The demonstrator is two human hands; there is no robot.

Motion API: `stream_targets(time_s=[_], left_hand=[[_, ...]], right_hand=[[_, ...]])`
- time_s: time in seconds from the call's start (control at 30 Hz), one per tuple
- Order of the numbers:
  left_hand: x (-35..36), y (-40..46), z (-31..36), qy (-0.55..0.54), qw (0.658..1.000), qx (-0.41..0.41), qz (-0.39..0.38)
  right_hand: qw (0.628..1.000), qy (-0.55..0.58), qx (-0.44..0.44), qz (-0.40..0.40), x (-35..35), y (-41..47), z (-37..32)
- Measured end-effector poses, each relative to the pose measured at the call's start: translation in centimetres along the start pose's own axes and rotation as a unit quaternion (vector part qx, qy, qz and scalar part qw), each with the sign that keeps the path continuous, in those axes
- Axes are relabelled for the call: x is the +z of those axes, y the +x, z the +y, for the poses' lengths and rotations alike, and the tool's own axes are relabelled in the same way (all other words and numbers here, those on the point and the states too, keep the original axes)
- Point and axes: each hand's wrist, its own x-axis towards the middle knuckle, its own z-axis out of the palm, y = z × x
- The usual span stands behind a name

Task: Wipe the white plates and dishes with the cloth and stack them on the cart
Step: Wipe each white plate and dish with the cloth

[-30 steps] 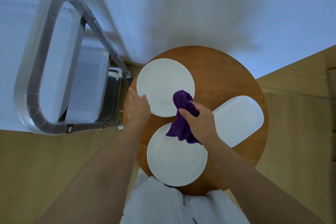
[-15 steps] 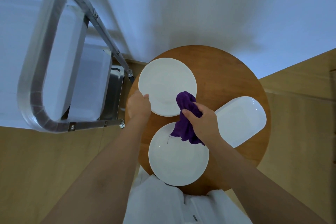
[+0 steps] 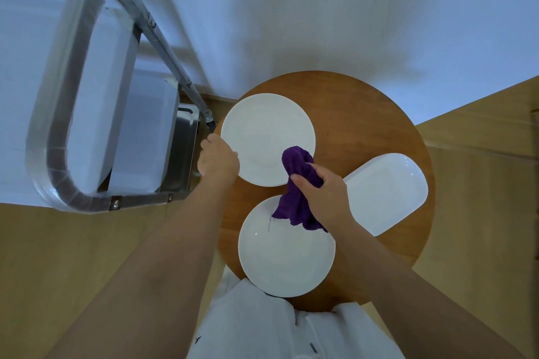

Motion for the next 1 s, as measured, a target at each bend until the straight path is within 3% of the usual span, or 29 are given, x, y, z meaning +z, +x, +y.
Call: stream_targets(time_s=[0.33, 0.6, 0.77, 0.87, 1.0], left_hand=[[-1.6, 1.9, -0.3, 0.007, 0.993, 0.078, -0.088], [-1.4, 0.9, -1.0, -0.219, 0.97, 0.092, -0.055], [-0.7, -1.1, 0.1, -0.386, 0.921, 0.002, -0.044], [-0.7, -2.3, 0.8, -0.475, 0.875, -0.067, -0.064], [-1.7, -4.6, 1.1, -0.536, 0.834, -0.087, -0.095]], right_hand=[[1.0, -0.014, 0.002, -0.009, 0.5, 0.1, -0.2], [1.0, 0.011, 0.015, -0.01, 0.3, 0.3, -0.5], [0.997, 0.081, 0.007, 0.01, -0.3, -0.2, -1.4], [0.99, 0.136, 0.013, 0.042, -1.0, -0.5, -2.6], [0.983, 0.157, 0.015, 0.093, -2.7, -0.8, -4.1]])
